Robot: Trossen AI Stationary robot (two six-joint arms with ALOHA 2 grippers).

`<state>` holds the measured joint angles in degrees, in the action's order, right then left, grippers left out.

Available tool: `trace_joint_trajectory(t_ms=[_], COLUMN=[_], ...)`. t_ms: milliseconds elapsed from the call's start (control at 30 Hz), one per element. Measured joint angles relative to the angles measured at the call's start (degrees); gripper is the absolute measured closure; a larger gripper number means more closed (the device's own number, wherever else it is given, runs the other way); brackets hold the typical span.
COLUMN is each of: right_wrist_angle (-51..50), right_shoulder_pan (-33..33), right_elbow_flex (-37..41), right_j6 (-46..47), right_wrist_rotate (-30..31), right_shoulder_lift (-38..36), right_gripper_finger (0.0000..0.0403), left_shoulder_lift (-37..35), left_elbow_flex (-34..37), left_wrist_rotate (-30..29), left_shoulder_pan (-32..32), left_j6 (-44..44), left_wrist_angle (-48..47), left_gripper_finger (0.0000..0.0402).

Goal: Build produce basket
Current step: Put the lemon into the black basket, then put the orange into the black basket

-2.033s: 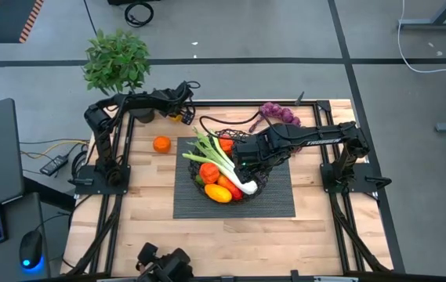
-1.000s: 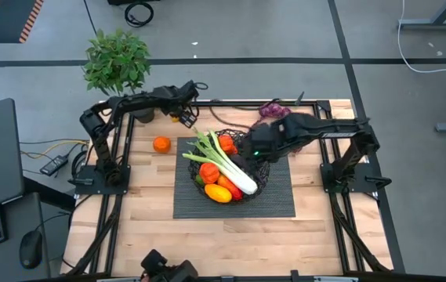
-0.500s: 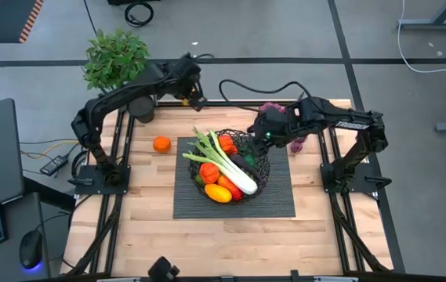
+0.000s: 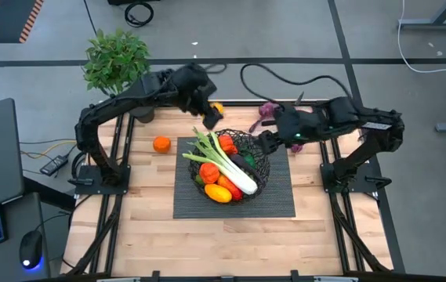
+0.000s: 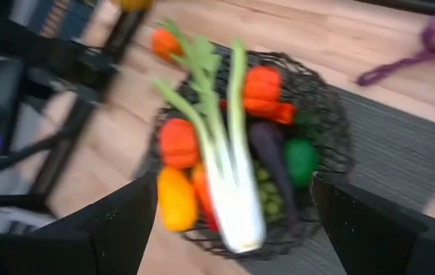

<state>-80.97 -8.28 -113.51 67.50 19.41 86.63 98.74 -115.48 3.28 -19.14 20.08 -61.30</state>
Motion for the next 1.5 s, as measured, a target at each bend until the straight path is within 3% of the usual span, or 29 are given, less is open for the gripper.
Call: trace_joint_trajectory(t_ms=[233,433,833,1000,1233,1500], right_wrist_angle=[0.3,-5.4,-7.0,-6.3,-6.1,-6.4], right_shoulder_pan=[-5.1,-11.1,-15.3,-15.3,-15.6,-15.6], right_elbow_flex=[0.0,0.0,0.0,0.0,0.0,0.0], right_j6=[4.5,12.7,19.6,19.6,19.6,19.4], right_wrist_rotate=[0.1,2.2,3.5,3.5,3.2,3.1], right_shoulder_lift=[-0.4,0.2,0.4,0.5,0.5,0.5], right_gripper_finger=[0.0055,0.0055,0.0055,0.0055,0.0055,0.0055], left_shoulder_lift=[0.8,0.8,1.3,4.9,8.9,8.0], left_elbow_flex=[0.5,2.6,3.5,3.5,3.6,3.4], left_wrist_rotate=[0.5,-9.1,-11.2,-6.9,-6.4,-6.4], left_shoulder_pan=[8.7,12.6,11.1,10.5,11.6,11.2], left_j6=[-1.6,-2.9,-5.0,-7.5,-7.7,-4.4], left_wrist_angle=[0.0,-3.1,-0.8,-0.8,-1.0,-3.8], left_gripper_finger=[0.016,0.0159,0.0126,0.0078,0.0007,0.0007])
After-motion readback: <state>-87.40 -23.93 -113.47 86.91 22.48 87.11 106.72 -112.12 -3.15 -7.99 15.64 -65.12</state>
